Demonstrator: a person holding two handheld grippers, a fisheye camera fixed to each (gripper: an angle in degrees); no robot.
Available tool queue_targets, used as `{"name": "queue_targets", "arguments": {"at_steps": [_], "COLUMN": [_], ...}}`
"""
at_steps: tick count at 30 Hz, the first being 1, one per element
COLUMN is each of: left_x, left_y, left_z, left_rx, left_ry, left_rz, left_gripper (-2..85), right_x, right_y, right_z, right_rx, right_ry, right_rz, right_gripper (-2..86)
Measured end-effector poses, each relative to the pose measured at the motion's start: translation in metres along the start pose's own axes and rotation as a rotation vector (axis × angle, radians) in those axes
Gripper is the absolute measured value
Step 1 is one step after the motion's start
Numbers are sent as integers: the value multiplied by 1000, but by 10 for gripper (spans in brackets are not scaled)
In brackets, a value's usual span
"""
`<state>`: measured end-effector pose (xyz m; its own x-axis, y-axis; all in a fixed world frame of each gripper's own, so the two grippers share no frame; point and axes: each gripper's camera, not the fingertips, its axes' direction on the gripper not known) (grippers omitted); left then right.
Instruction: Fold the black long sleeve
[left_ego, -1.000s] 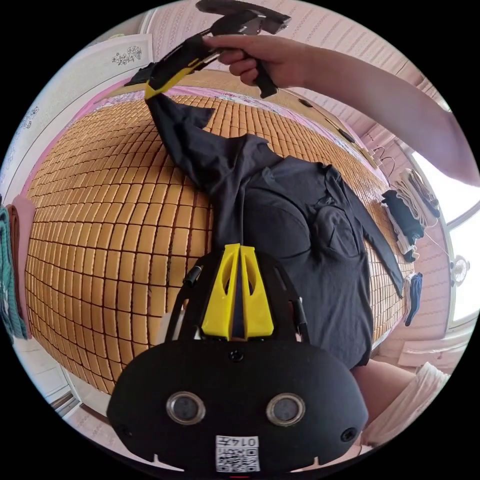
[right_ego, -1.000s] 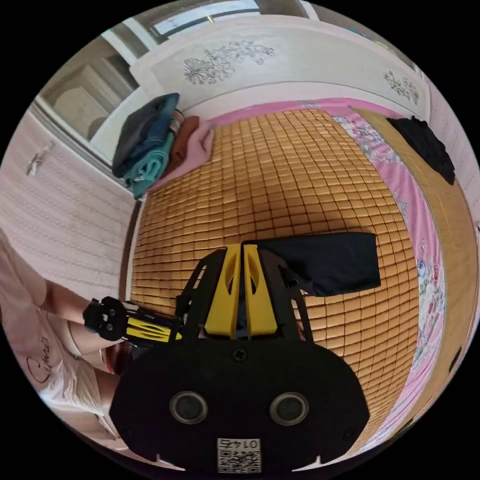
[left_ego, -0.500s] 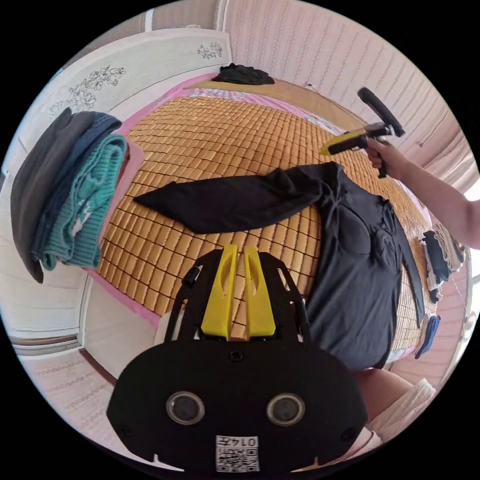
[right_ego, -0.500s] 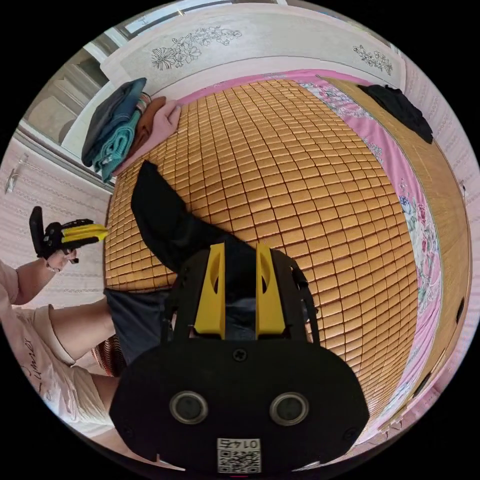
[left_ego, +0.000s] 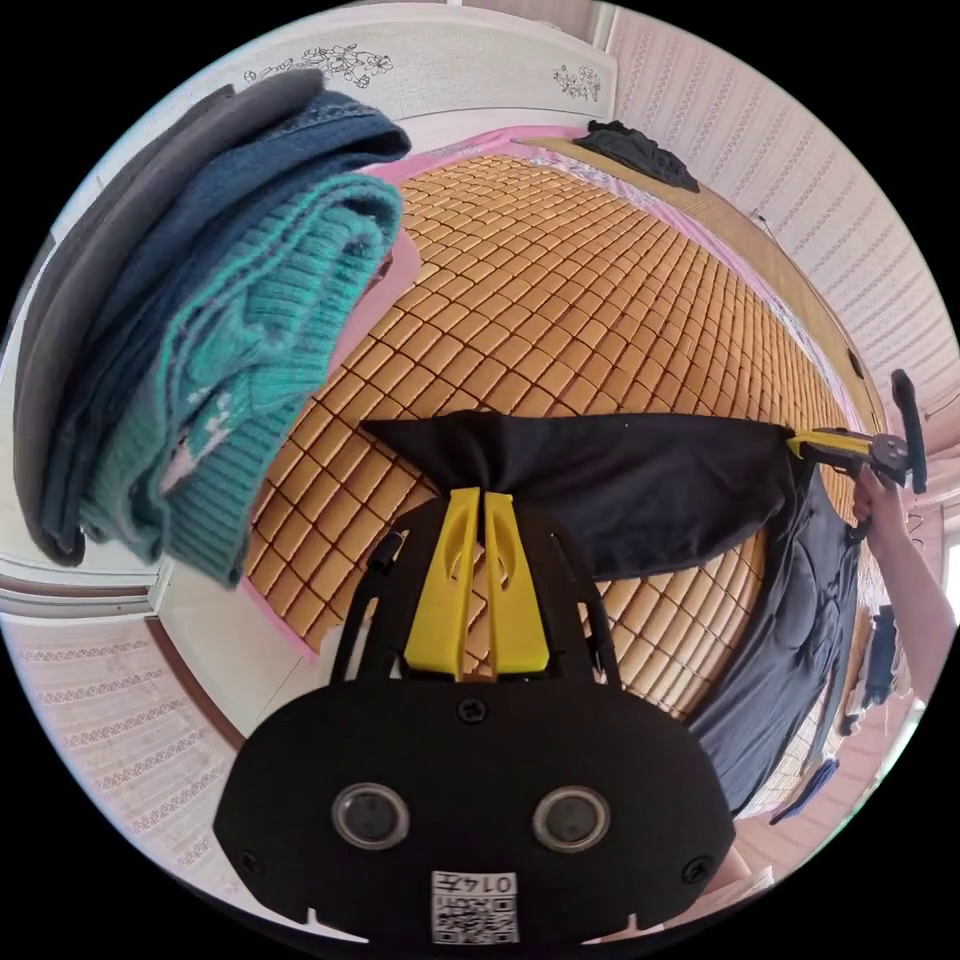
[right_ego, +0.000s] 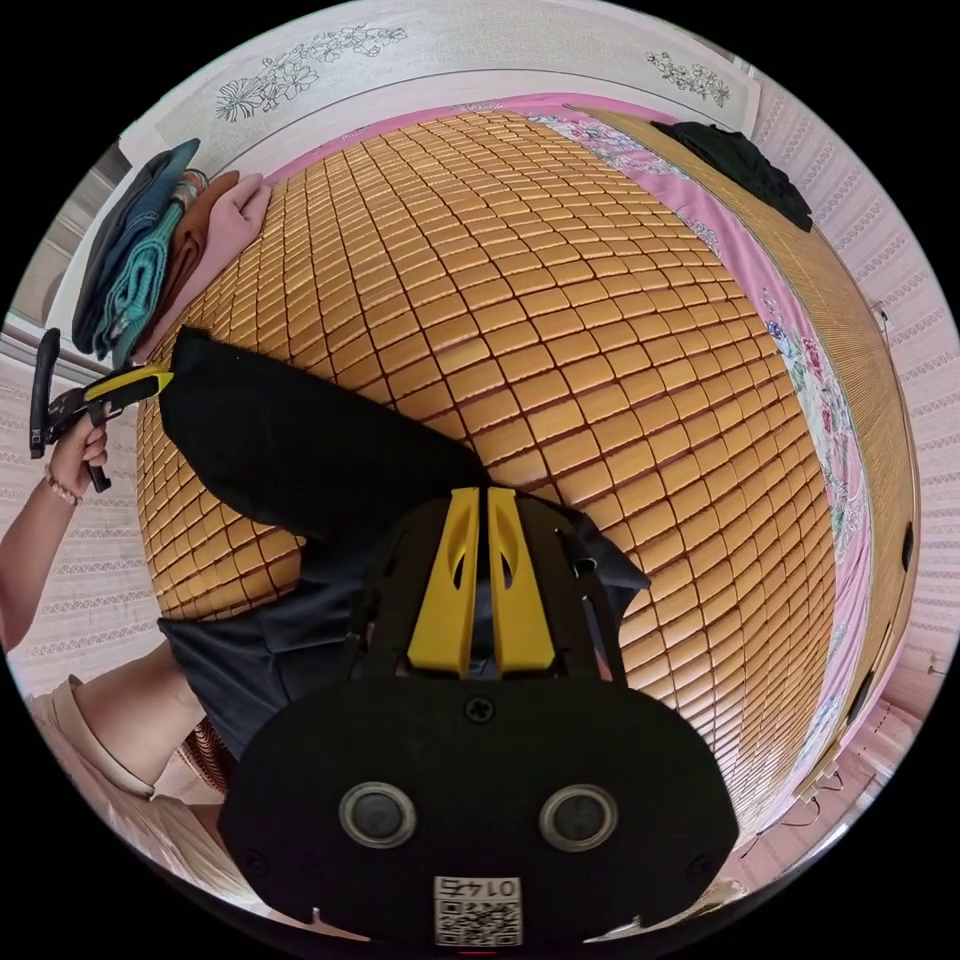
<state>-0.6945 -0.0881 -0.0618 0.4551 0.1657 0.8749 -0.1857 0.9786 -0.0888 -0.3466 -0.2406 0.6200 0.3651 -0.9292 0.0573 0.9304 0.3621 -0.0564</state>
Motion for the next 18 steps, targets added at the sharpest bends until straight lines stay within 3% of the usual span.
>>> {"name": "queue_targets", "arguments": {"at_steps": [4, 7, 10, 18], "left_x": [6, -9, -48, -37], "left_y": [46, 56, 53, 23], "left_z": [-79, -106, -73, -16], "left_rx": [88, 176, 108, 4], "left_ry": [-4, -109, -43, -55], "left_rz": [13, -100, -186, 45], "left_gripper": [-6, -5, 10, 98], "right_x": [-4, -13, -15, -23], "right_y": [-5, -10, -16, -24], "right_z": [-8, -6, 3, 10], "right_rx": [41, 48, 22, 19], "right_ry": [-38, 31, 22, 28], "right_rz": [-4, -10, 13, 34], "right_gripper": [-1, -3, -3, -4]}}
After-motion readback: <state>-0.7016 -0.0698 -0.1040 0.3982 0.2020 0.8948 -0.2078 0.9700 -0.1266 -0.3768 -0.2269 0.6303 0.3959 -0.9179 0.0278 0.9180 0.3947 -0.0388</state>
